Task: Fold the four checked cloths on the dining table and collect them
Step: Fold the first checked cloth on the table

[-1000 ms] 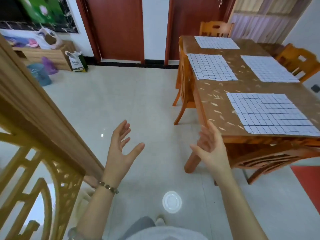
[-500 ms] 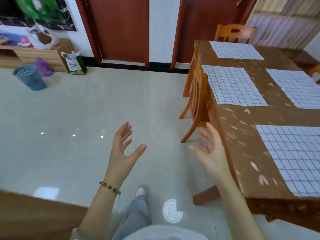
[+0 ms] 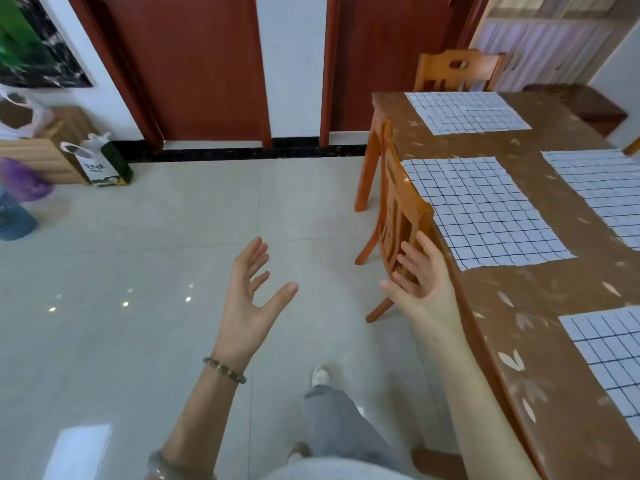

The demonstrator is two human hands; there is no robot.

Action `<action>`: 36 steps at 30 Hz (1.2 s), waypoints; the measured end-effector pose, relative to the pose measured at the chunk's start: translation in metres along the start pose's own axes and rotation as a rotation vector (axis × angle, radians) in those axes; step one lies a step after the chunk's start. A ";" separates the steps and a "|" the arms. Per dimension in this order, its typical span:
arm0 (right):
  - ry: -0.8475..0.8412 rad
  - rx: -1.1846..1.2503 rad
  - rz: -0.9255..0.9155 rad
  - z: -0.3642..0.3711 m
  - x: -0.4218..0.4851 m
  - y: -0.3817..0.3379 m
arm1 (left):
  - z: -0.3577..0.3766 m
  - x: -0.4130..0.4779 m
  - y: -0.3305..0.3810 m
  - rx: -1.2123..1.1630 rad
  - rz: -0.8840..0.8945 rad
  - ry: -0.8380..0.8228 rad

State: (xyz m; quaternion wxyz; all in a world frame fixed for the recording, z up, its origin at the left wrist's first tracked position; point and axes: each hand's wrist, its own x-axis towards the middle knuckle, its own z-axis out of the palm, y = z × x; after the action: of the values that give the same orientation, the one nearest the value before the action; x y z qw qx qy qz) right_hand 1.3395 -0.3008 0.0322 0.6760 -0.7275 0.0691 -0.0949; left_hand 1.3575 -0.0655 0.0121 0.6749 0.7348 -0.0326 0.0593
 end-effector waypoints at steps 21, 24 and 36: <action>0.209 -0.030 0.055 -0.010 0.362 0.016 | 0.146 0.409 -0.022 0.024 0.118 -0.333; 0.279 -0.067 0.077 -0.018 0.380 0.017 | 0.175 0.444 -0.027 0.006 0.118 -0.434; 0.817 -0.132 0.099 -0.030 0.431 0.015 | 0.286 0.568 -0.041 -0.073 0.172 -1.001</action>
State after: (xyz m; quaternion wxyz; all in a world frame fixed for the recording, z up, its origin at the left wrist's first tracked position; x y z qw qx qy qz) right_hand 1.7517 -0.4297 0.0380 0.5484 -0.6678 0.3724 -0.3386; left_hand 1.9375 -0.3284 0.0227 0.5944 0.6439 -0.4143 -0.2457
